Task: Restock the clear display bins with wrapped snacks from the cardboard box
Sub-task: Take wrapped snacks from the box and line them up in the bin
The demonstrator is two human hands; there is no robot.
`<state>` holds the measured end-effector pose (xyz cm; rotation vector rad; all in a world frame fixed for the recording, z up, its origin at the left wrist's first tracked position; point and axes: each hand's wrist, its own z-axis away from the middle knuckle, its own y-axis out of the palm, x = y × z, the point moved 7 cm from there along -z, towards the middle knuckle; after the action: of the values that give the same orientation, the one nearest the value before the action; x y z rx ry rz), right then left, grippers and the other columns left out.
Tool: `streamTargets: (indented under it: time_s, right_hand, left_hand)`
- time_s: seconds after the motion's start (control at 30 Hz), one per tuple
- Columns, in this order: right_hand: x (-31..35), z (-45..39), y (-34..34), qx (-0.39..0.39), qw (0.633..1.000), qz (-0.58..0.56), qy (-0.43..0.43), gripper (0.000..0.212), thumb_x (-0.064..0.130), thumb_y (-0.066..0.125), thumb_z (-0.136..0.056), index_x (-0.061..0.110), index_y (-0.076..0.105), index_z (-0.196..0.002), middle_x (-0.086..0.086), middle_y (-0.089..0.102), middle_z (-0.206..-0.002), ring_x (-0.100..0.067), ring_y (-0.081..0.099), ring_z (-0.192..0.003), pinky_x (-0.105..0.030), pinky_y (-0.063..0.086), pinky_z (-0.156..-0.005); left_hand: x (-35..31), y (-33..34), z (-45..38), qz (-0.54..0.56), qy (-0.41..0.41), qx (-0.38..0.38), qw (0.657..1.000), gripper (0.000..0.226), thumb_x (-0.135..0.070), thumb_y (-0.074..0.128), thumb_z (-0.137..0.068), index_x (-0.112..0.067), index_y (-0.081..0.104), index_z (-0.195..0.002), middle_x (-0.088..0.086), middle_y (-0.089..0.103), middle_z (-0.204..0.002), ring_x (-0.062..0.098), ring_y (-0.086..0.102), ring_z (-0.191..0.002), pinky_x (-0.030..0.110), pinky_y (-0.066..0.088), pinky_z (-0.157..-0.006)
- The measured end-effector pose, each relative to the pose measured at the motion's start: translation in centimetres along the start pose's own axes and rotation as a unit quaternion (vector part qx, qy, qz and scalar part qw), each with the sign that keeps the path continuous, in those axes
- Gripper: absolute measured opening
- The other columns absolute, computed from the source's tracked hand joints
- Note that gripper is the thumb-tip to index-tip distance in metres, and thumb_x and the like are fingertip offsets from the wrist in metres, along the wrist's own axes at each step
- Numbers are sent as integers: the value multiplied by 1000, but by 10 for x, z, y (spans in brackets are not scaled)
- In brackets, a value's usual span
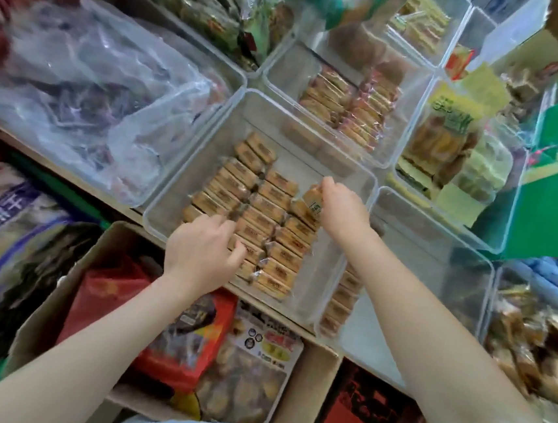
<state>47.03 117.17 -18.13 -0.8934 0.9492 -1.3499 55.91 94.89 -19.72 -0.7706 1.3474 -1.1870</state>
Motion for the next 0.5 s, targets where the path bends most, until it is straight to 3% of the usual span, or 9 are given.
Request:
streamTargets:
  time_s: [0.1,0.23,0.4,0.5]
  right_hand:
    - [1,-12,5,12,1000,25,-8,30,-8,52,-88,8,50,-114,-14,61,-110,-35,61,-98,-40,47,-73]
    - [3,-18,17,20,999,40,-28,31,-7,50,-88,7,50,-116,-14,60,-106,-36,61,-96,-38,43,-69]
    - [5,-20,35,118,992,54,8,28,0,51,-90,10,56,-116,-10,63,-105,-33,63,-93,-39,52,-71]
    - [19,-14,49,142,979,143,36,42,10,54,-94,0,48,-134,-12,61,-121,-30,63,-106,-35,51,-80]
  left_hand:
    - [0,-2,-1,0,-1,-13,1000,44,-41,37,-84,-15,73,-84,-1,65,-76,23,63,-72,29,42,-53]
    - [0,-1,-1,4,-2,-18,1000,45,-40,38,-85,-15,74,-85,0,67,-78,23,63,-72,29,45,-53]
    - [-2,-2,0,3,2,-20,1000,43,-39,39,-86,-16,76,-84,0,67,-76,22,62,-69,27,41,-51]
    - [-2,-2,0,-7,5,-16,1000,42,-39,38,-87,-17,73,-78,-1,63,-72,22,59,-66,27,35,-51]
